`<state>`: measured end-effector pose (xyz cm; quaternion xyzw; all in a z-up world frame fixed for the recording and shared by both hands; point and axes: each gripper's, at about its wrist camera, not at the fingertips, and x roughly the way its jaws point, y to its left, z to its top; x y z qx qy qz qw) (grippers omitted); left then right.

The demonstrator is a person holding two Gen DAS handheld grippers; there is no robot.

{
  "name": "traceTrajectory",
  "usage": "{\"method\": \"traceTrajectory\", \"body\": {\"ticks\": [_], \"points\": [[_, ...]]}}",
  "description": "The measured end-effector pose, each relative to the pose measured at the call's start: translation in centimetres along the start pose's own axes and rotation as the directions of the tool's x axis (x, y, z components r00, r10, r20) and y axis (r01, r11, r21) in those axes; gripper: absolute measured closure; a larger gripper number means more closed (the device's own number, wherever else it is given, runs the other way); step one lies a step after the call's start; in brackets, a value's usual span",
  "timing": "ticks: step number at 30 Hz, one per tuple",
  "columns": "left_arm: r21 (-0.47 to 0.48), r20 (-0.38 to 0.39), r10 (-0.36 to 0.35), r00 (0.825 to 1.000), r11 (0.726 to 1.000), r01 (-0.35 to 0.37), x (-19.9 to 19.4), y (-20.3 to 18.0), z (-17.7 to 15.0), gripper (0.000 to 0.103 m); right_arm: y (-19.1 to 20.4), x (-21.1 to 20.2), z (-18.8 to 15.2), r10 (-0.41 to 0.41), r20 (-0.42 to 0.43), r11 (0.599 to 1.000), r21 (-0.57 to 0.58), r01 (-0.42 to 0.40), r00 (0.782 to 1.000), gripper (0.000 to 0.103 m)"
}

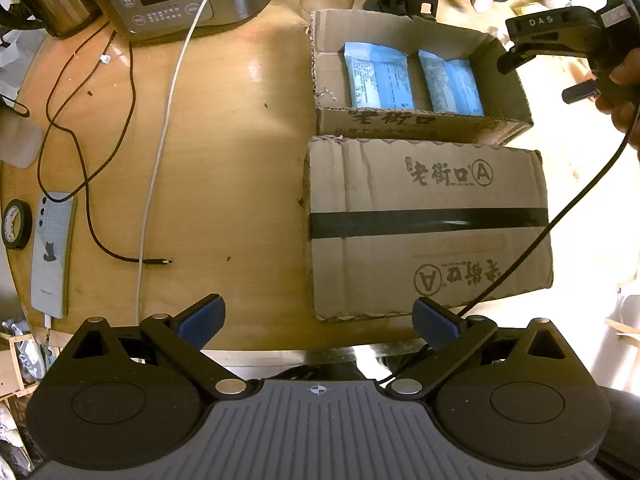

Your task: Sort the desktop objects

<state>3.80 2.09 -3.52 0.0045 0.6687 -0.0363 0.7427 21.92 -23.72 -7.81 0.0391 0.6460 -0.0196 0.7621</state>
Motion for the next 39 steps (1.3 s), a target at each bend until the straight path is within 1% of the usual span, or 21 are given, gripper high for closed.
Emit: {"method": "traceTrajectory", "body": {"ticks": [12,30,39], "points": [[-0.016,-0.007,0.009,1.000,1.000,-0.009,0.7,0.5,0.4,0.000,-0.1,-0.1,-0.2,0.007,0.003,1.000,0.005,-0.007,1.000,0.000],[-0.071,-0.014,-0.038,0.999,0.997,0.037,2.5,1.5,5.0,0.000,-0.1,0.1,-0.9,0.018,-0.003,1.000,0.009,-0.018,1.000,0.000],[-0.067,-0.022,-0.042,0.999,0.997,0.041,2.8,1.5,5.4,0.000,-0.2,0.0,-1.1,0.024,-0.003,1.000,0.010,-0.024,1.000,0.000]]}}
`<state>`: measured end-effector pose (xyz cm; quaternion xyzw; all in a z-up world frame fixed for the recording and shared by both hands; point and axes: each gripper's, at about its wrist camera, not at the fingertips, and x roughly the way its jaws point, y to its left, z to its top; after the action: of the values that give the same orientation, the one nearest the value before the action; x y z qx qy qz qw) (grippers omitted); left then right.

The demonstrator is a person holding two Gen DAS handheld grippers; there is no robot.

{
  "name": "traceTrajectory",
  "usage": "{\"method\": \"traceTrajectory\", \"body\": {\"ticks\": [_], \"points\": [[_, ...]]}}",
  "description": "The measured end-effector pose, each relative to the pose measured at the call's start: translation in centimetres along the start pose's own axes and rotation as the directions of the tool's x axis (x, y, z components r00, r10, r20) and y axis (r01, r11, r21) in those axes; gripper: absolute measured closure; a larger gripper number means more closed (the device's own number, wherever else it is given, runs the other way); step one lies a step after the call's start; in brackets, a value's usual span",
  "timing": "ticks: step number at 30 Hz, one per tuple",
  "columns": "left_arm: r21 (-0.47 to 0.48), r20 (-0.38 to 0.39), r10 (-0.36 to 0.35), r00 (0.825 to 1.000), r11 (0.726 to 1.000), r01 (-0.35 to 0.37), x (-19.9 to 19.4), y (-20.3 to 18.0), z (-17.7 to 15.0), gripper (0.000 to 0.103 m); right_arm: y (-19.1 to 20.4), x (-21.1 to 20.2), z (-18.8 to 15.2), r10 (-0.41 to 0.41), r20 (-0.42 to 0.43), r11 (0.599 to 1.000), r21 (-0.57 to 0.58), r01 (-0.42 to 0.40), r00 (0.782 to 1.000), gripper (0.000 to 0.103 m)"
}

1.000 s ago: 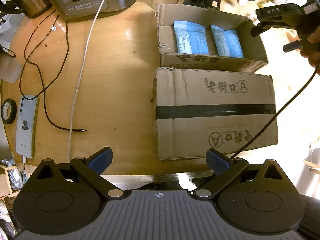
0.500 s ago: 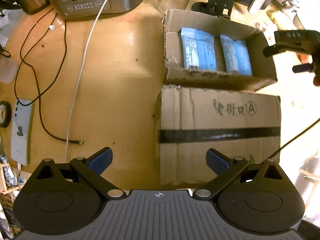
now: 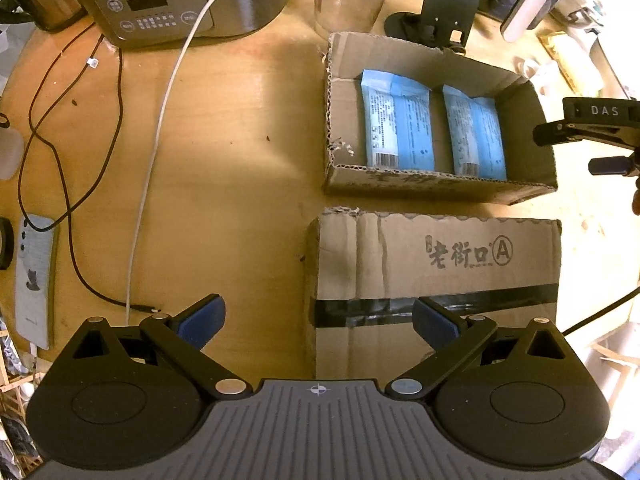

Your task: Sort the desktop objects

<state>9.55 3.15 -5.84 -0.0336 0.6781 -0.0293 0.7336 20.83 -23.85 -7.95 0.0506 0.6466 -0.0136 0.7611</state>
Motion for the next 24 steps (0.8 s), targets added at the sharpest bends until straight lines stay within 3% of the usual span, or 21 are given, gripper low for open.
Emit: {"method": "traceTrajectory", "body": {"ticks": [12,24], "points": [[-0.003,-0.009,-0.002,1.000,1.000,0.002,0.2,0.1,-0.3,0.000,0.0,-0.5,-0.9,0.009,0.002,1.000,-0.008,-0.009,1.000,0.000],[-0.004,-0.010,0.008,1.000,1.000,-0.008,0.4,-0.1,-0.4,0.000,-0.3,-1.3,-3.9,0.005,-0.009,0.999,-0.033,-0.006,1.000,0.000]]}}
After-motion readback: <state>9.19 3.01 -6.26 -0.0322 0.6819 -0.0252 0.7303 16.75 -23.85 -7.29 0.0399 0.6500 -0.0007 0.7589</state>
